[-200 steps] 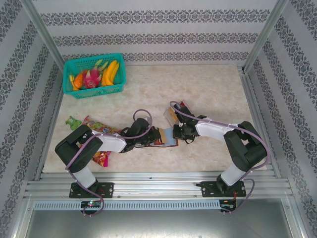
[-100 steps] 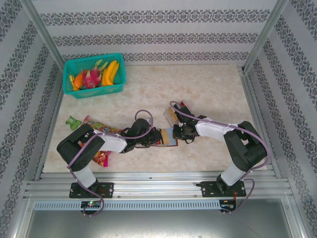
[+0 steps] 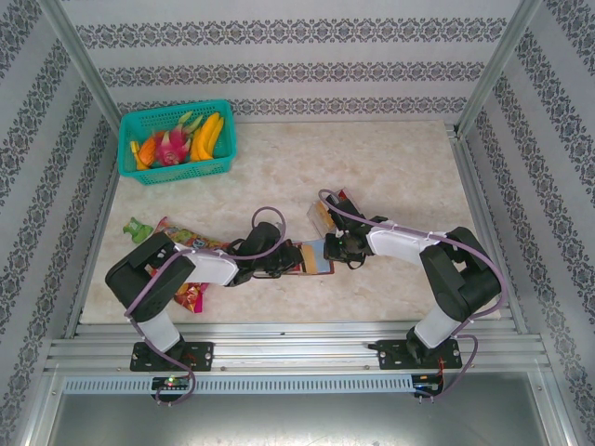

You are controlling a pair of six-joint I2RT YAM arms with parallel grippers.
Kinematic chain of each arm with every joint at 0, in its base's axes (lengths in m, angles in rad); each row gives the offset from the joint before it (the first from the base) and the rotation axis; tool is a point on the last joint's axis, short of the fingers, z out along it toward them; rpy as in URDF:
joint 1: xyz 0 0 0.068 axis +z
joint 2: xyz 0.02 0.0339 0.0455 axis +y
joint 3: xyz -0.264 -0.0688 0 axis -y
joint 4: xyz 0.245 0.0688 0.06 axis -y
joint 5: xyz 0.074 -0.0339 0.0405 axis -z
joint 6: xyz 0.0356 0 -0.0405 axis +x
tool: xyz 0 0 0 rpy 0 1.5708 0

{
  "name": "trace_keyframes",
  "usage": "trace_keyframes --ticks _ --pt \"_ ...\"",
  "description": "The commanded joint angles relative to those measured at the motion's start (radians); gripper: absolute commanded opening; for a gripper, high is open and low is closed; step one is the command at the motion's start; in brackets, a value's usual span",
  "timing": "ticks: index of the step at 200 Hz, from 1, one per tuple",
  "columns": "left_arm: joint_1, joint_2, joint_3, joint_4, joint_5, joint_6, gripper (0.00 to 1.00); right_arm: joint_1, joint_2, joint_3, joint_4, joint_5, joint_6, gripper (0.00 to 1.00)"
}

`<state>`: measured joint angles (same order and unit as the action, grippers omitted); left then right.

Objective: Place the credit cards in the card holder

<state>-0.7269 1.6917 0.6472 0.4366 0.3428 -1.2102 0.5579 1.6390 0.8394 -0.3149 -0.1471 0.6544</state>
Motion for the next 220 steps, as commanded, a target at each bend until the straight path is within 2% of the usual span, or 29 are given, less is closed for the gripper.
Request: trace_keyframes --ticks 1,31,53,78,99,164,189,204,220 --pt "-0.009 -0.031 -0.020 -0.158 -0.055 -0.069 0.05 -0.005 0.053 -0.023 -0.014 0.020 -0.004 0.20" --pt "-0.009 -0.035 -0.034 -0.148 -0.075 -0.111 0.05 -0.004 0.056 -0.020 -0.016 0.016 -0.005 0.20" --pt "-0.008 0.000 -0.015 -0.123 -0.062 -0.095 0.06 -0.006 0.058 -0.013 -0.022 0.018 -0.012 0.20" --pt "-0.008 0.069 0.013 0.009 0.000 -0.097 0.06 -0.006 0.061 -0.011 -0.020 0.014 -0.015 0.20" --pt "-0.006 0.098 0.018 0.068 0.006 -0.094 0.07 -0.006 0.067 -0.010 -0.017 0.011 -0.015 0.20" --pt "-0.005 0.124 0.078 0.012 0.001 -0.027 0.13 -0.006 0.064 -0.015 -0.015 0.010 -0.012 0.20" --pt "-0.003 0.132 0.101 -0.013 0.031 0.000 0.19 -0.006 0.063 -0.008 -0.025 0.016 -0.019 0.20" --pt "0.000 0.115 0.092 -0.063 0.015 0.014 0.25 -0.007 0.055 -0.010 -0.028 0.020 -0.021 0.20" --pt "0.005 0.084 0.070 -0.096 -0.009 0.024 0.26 -0.009 0.047 -0.013 -0.031 0.024 -0.022 0.20"
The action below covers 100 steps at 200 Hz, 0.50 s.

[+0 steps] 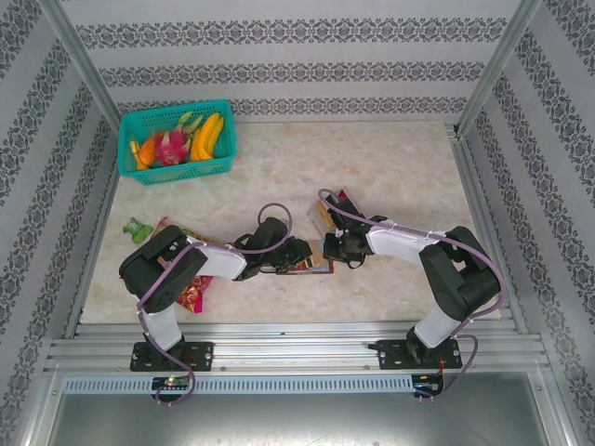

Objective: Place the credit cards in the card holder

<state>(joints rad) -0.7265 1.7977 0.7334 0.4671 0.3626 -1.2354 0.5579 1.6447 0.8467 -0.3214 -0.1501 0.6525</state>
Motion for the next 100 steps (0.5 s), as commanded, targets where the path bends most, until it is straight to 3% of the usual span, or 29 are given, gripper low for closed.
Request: trace_keyframes --ticks 1,78,100 --pt "0.005 -0.024 -0.018 -0.128 -0.029 0.050 0.26 -0.009 0.041 -0.021 -0.024 0.027 -0.020 0.20" --pt "0.019 -0.060 0.038 -0.288 -0.071 0.123 0.30 -0.009 0.040 -0.026 -0.021 0.021 -0.019 0.20" --pt "0.021 -0.053 0.067 -0.316 -0.074 0.147 0.35 -0.009 0.040 -0.029 -0.017 0.020 -0.017 0.20"
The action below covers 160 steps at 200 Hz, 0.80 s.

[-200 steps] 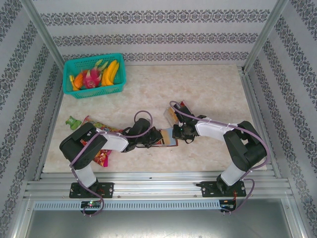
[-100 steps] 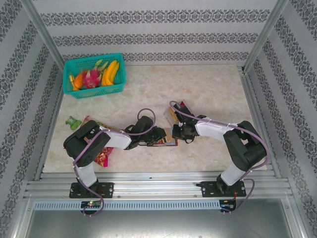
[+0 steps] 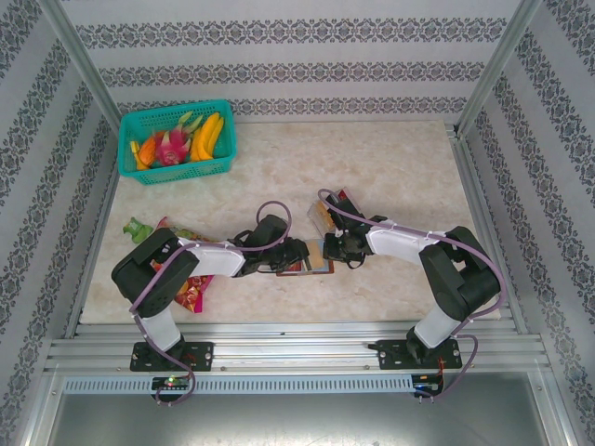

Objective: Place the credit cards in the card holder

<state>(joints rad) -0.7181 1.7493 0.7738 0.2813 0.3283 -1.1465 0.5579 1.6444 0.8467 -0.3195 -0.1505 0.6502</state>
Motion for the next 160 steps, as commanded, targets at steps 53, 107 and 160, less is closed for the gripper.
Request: trace_keyframes --ticks 53,107,160 --pt "0.028 0.038 0.090 -0.166 -0.028 0.095 0.39 -0.009 0.044 -0.031 -0.016 0.014 -0.015 0.20" --pt "0.032 0.086 0.134 -0.165 0.002 0.107 0.39 -0.008 0.043 -0.032 -0.015 0.015 -0.014 0.20" --pt "0.033 0.117 0.222 -0.243 0.030 0.196 0.33 -0.007 0.045 -0.032 -0.009 0.011 -0.011 0.20"
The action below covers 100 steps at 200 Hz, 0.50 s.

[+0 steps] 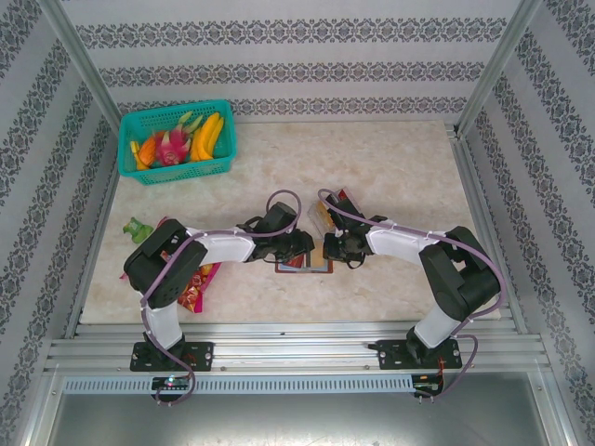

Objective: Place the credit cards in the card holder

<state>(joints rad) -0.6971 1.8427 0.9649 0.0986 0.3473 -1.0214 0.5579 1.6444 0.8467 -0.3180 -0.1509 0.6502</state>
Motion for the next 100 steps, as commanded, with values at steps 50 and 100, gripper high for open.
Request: trace_keyframes --ticks 50,100 --pt "0.012 0.037 0.052 -0.060 0.058 0.101 0.35 -0.008 0.043 -0.028 -0.012 0.015 -0.009 0.20" --pt "0.013 -0.081 -0.009 -0.112 -0.048 0.084 0.38 -0.015 -0.017 -0.011 -0.047 0.035 -0.006 0.23"
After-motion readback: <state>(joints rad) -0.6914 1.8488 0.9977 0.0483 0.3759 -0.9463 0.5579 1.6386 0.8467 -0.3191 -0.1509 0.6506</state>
